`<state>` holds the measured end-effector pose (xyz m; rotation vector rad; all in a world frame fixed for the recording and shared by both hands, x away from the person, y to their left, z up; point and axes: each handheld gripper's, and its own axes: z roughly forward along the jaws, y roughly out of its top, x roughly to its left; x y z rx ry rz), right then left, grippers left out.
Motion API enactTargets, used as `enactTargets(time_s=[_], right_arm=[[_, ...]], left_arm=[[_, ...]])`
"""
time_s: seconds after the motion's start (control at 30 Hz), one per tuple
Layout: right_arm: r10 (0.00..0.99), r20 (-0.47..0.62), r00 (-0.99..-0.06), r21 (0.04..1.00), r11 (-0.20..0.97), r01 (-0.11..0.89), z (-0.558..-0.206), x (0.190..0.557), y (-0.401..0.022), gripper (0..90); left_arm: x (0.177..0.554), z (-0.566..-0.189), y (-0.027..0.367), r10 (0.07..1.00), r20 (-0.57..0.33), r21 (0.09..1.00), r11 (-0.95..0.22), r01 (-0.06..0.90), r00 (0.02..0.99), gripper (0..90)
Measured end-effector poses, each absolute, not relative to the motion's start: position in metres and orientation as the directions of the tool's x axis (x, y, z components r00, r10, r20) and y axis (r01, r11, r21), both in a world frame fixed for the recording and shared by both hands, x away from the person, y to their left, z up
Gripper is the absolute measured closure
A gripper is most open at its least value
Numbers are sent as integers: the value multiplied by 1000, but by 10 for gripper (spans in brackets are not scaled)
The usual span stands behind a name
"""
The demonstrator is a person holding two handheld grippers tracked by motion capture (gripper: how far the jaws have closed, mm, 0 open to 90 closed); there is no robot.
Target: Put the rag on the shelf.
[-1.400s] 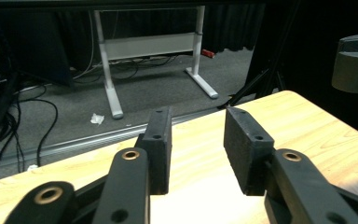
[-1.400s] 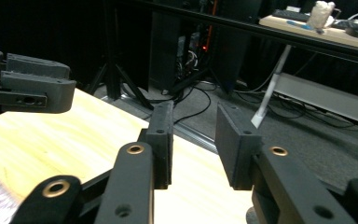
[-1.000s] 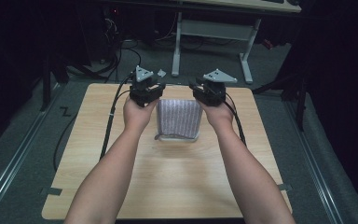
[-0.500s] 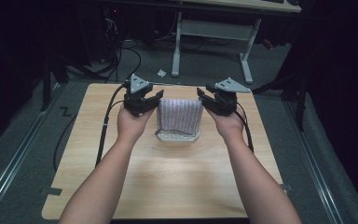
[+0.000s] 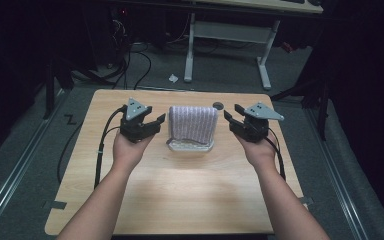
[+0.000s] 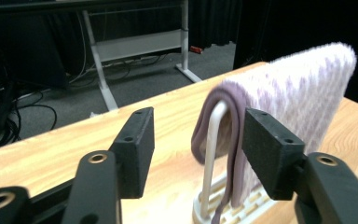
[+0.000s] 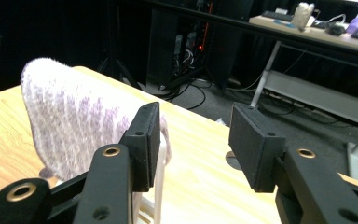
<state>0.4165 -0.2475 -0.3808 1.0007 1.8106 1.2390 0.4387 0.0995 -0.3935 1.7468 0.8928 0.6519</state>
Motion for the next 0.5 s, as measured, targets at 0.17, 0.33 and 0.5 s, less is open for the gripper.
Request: enactTargets(time_s=[0.17, 0.33, 0.5], right_arm=[[875, -150, -461, 940, 271, 208, -391, 405, -252, 518], [861, -164, -481, 926, 303, 226, -406, 394, -252, 481], [858, -152, -490, 920, 305, 247, -417, 386, -253, 463]], left_arm=[[430, -406, 106, 801, -25, 936, -192, 295, 598, 412], [422, -421, 107, 780, -37, 918, -221, 329, 625, 384], [412, -440, 107, 758, -50, 896, -254, 365, 651, 373]])
